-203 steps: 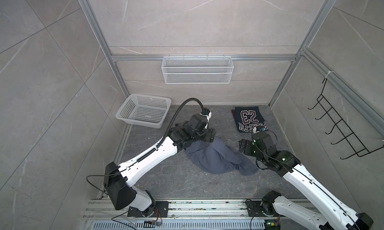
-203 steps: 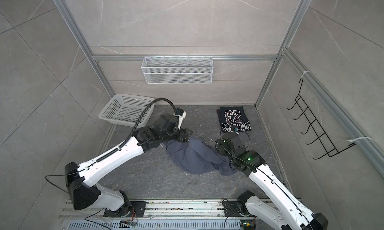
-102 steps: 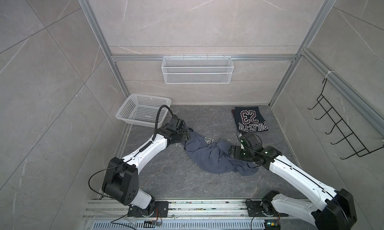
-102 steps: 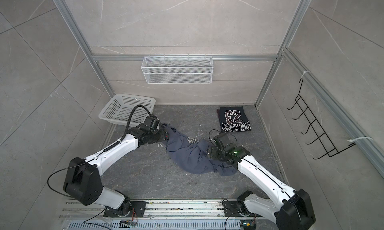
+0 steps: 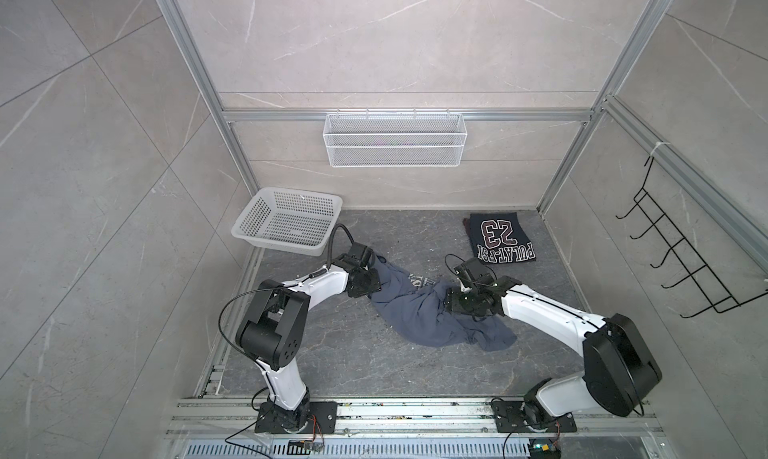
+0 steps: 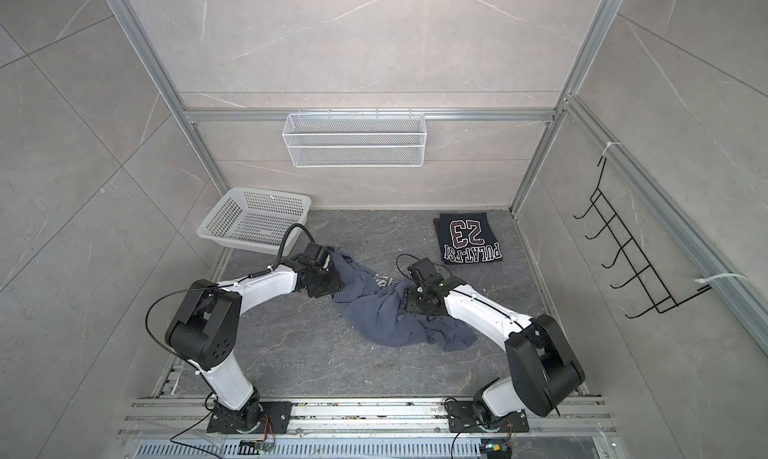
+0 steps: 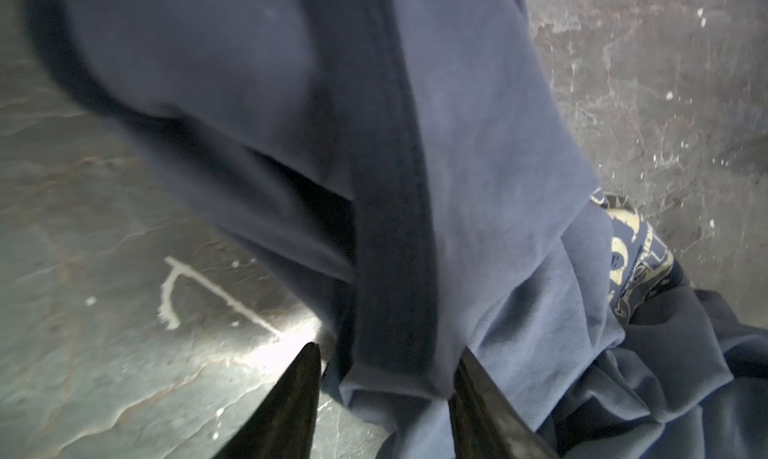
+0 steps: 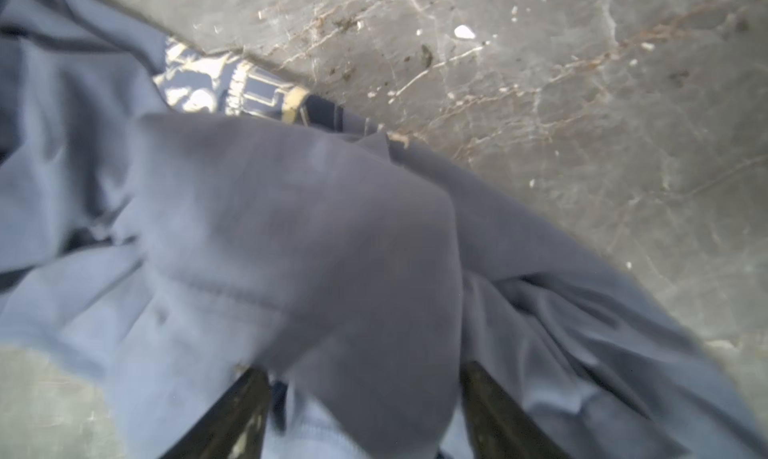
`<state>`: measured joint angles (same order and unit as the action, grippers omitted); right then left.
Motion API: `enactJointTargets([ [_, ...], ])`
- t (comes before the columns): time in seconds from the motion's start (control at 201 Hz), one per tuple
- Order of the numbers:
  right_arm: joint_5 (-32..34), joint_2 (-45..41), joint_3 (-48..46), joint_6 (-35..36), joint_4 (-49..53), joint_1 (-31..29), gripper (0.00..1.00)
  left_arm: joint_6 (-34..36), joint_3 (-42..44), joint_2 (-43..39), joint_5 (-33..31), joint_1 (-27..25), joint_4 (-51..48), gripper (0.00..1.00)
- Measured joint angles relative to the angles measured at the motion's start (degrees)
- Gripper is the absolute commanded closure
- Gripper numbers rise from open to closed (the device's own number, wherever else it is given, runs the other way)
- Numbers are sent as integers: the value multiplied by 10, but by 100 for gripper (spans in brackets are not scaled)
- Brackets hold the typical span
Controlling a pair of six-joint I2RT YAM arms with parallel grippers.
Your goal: Fold and stack the tank tops
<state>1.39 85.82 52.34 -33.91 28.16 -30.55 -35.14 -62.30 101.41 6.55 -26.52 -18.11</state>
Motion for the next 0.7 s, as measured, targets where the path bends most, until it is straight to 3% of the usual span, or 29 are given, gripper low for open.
enactJointTargets([
  [0.114,21,3,2,11,4,-1,71,0,-6,3,11,0,3,83],
  [0.234,43,-8,3,11,12,-1,85,0,-12,3,16,0,6,100],
  [0.508,139,-124,64,37,109,-1,96,11,-33,-57,-9,2,-39,100],
  [0.702,220,-245,183,68,188,0,98,33,-52,-294,-101,10,-90,100],
])
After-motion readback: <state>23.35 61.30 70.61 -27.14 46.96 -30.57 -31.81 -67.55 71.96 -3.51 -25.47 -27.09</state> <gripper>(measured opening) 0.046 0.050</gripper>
